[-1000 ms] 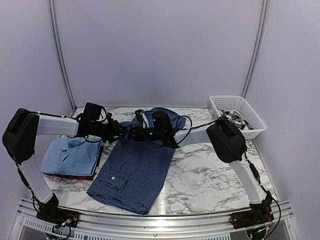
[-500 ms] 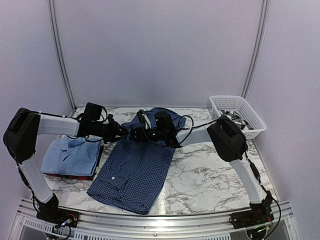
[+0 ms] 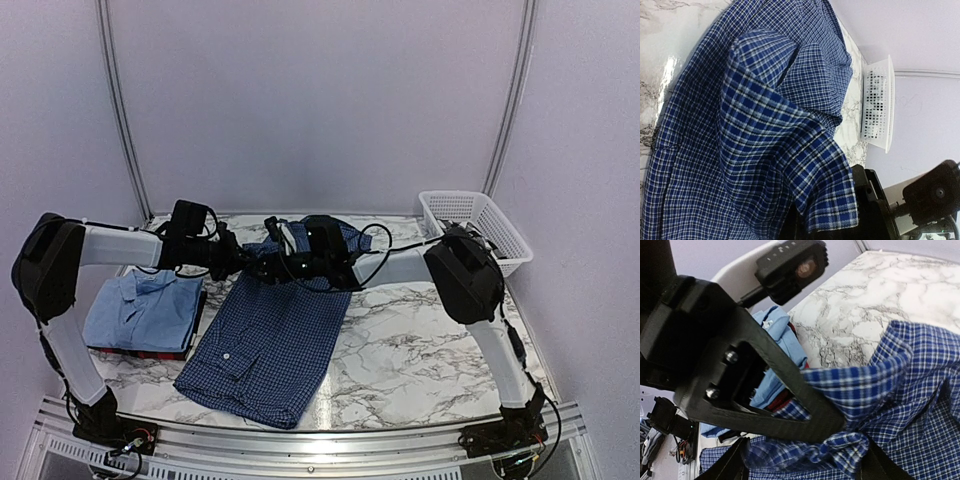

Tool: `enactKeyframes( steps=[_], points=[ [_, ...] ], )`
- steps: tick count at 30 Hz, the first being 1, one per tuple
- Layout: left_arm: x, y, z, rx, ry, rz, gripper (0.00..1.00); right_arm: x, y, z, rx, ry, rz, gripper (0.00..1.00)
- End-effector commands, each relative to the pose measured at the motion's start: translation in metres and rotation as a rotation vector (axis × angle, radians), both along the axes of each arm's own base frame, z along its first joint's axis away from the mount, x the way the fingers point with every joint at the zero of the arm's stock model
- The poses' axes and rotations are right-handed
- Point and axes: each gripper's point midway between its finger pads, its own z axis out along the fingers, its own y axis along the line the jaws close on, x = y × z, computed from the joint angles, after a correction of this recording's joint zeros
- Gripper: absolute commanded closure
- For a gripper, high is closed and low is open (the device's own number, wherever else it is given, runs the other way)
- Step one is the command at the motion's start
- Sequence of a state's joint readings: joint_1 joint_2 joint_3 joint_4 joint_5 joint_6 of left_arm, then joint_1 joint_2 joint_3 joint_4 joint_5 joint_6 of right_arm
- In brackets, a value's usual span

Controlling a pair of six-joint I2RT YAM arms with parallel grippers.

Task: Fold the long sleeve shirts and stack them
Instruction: Place the rectangle-folded shirt in the left sleeve.

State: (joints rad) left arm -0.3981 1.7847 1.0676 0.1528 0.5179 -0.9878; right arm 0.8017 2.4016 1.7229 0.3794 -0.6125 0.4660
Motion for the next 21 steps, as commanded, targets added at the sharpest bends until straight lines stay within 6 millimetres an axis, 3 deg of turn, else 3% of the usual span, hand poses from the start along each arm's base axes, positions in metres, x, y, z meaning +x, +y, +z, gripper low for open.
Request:
enactKeyframes(
  steps=[1, 6, 10, 15, 21],
  points=[
    [0.015, -0.003, 0.039, -0.043, -0.091, 0.033, 1.0, 0.005, -0.008, 0.039, -0.002, -0.078, -0.047, 0.35],
    [0.03, 0.009, 0.08, -0.1, -0.138, 0.117, 1.0, 0.029, -0.043, 0.048, -0.041, -0.081, -0.179, 0.35],
    [0.047, 0.007, 0.136, -0.148, -0.249, 0.131, 1.0, 0.046, -0.083, 0.056, -0.071, -0.096, -0.299, 0.36],
    [0.064, 0.011, 0.196, -0.172, -0.372, 0.152, 1.0, 0.071, -0.139, 0.046, -0.108, -0.034, -0.445, 0.44],
    [0.078, -0.002, 0.244, -0.23, -0.479, 0.089, 1.0, 0.076, -0.162, 0.029, -0.138, -0.001, -0.482, 0.55]
  ],
)
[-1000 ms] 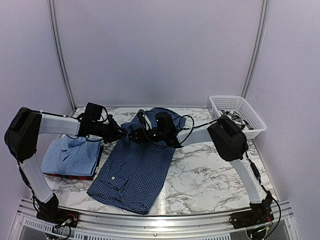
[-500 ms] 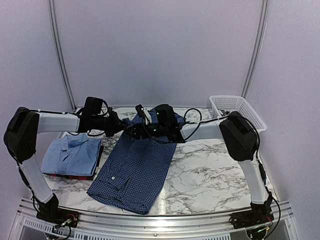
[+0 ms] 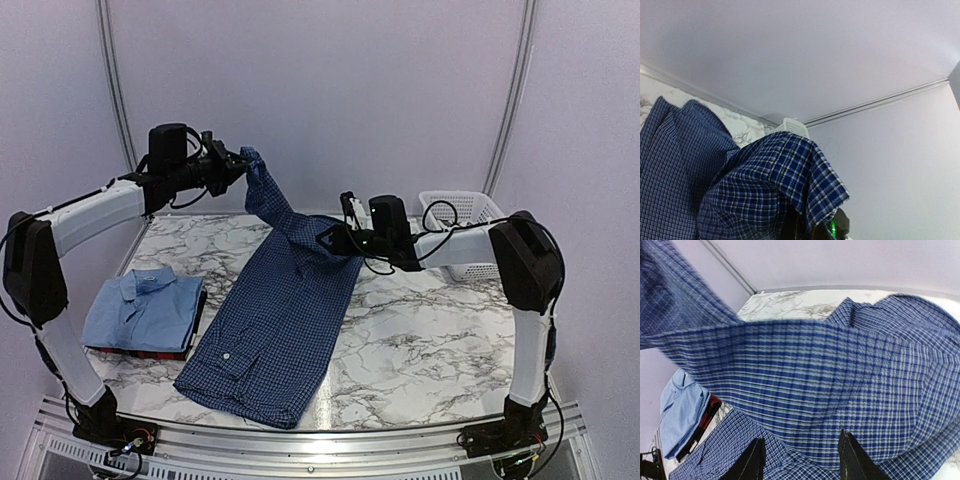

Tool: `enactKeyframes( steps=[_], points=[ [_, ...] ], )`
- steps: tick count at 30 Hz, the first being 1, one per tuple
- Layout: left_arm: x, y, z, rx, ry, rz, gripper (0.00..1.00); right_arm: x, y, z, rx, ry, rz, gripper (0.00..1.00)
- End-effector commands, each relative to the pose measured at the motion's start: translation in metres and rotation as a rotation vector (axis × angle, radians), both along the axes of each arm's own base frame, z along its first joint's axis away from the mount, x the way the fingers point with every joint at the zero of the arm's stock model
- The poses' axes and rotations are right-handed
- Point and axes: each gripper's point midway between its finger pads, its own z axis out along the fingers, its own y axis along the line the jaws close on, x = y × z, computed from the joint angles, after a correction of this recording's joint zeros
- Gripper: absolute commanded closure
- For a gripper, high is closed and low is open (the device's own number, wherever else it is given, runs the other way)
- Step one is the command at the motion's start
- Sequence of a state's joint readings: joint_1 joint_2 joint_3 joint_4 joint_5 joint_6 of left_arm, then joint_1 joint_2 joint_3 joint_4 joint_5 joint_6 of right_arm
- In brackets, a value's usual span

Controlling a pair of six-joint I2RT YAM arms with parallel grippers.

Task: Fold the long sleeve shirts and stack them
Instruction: Place the rectangle-folded shirt in the left sleeve.

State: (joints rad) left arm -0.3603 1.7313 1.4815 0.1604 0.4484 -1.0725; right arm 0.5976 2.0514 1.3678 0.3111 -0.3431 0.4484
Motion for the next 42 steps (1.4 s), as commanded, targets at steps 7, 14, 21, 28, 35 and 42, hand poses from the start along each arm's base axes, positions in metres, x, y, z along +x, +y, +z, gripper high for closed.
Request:
enactKeyframes(
  steps=[7, 14, 21, 28, 35, 42],
  points=[
    [0.012, -0.013, 0.048, -0.031, -0.131, -0.078, 1.0, 0.005, -0.007, -0.026, -0.014, 0.071, -0.044, 0.66],
    [0.0, -0.008, 0.006, -0.048, 0.028, -0.018, 1.0, 0.012, 0.0, -0.045, 0.002, 0.116, -0.049, 0.69],
    [-0.064, 0.067, -0.104, -0.094, 0.348, 0.361, 1.0, 0.005, -0.002, -0.042, 0.011, 0.118, -0.041, 0.69],
    [-0.098, 0.091, -0.166, 0.133, 0.425, 0.37, 0.62, -0.014, 0.002, -0.041, -0.023, 0.098, -0.013, 0.69],
    [-0.129, 0.127, -0.185, 0.652, 0.289, 0.258, 0.23, -0.027, 0.004, -0.035, -0.064, 0.066, 0.013, 0.68],
    [-0.132, 0.137, -0.187, 1.243, 0.122, 0.035, 0.2, -0.034, 0.008, -0.029, -0.106, 0.021, 0.026, 0.68]
  ],
)
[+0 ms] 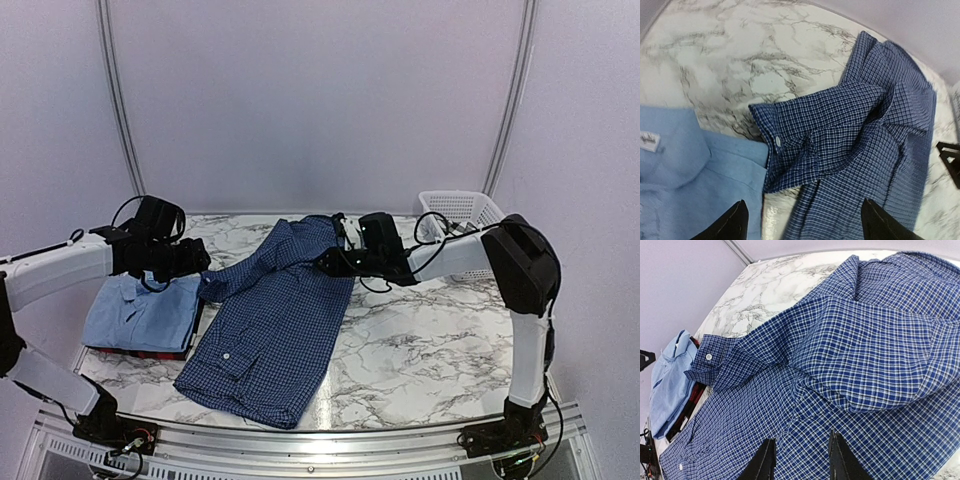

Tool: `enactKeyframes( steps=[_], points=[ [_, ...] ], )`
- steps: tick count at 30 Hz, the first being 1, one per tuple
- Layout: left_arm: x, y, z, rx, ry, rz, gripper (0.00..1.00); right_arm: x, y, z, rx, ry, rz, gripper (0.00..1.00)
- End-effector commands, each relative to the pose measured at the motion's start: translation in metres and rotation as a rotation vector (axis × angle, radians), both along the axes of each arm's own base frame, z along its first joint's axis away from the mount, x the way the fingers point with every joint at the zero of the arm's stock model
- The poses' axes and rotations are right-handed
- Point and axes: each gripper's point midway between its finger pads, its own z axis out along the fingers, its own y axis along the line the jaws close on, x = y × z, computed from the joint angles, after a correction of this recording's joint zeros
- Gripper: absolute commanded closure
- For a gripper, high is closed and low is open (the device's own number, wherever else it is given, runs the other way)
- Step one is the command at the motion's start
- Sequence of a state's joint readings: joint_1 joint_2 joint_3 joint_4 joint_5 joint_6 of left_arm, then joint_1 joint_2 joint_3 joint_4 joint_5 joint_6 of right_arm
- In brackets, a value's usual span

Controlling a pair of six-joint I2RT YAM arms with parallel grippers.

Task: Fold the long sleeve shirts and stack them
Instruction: Place the rectangle-folded shirt in the left sleeve, then pick up the sleeve from the rectangle-folded shirt.

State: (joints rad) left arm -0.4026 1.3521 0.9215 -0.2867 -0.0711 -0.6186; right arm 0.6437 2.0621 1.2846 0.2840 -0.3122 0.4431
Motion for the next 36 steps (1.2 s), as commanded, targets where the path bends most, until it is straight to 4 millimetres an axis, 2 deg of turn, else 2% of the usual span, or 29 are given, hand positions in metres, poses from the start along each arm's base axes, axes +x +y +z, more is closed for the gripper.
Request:
enactKeyframes(
  steps=[1, 4, 6, 13, 20, 29, 33, 36],
  points=[
    [-0.006, 0.013, -0.008, 0.512, 0.023, -0.24, 0.2, -0.004, 0.003, 0.02, -0.026, -0.069, 0.012, 0.68],
    [-0.005, 0.003, -0.021, 0.596, 0.073, -0.309, 0.23, -0.006, 0.003, 0.021, -0.03, -0.072, 0.016, 0.68],
    [-0.003, -0.001, -0.03, 0.583, 0.118, -0.303, 0.31, -0.008, 0.002, 0.021, -0.03, -0.073, 0.018, 0.68],
    [0.012, -0.007, -0.055, 0.58, 0.218, -0.253, 0.37, -0.014, -0.003, 0.024, -0.031, -0.081, 0.019, 0.68],
    [0.04, 0.005, -0.065, 0.58, 0.271, -0.146, 0.38, -0.017, -0.005, 0.028, -0.024, -0.084, 0.018, 0.68],
    [0.058, 0.014, -0.091, 0.335, 0.384, -0.071, 0.53, -0.019, -0.006, 0.029, -0.022, -0.084, 0.015, 0.68],
    [0.065, 0.007, -0.092, 0.276, 0.391, -0.075, 0.62, -0.018, -0.007, 0.031, -0.023, -0.087, 0.013, 0.68],
    [0.07, 0.001, -0.089, 0.216, 0.386, -0.075, 0.74, -0.017, -0.007, 0.033, -0.026, -0.094, 0.012, 0.67]
  ],
)
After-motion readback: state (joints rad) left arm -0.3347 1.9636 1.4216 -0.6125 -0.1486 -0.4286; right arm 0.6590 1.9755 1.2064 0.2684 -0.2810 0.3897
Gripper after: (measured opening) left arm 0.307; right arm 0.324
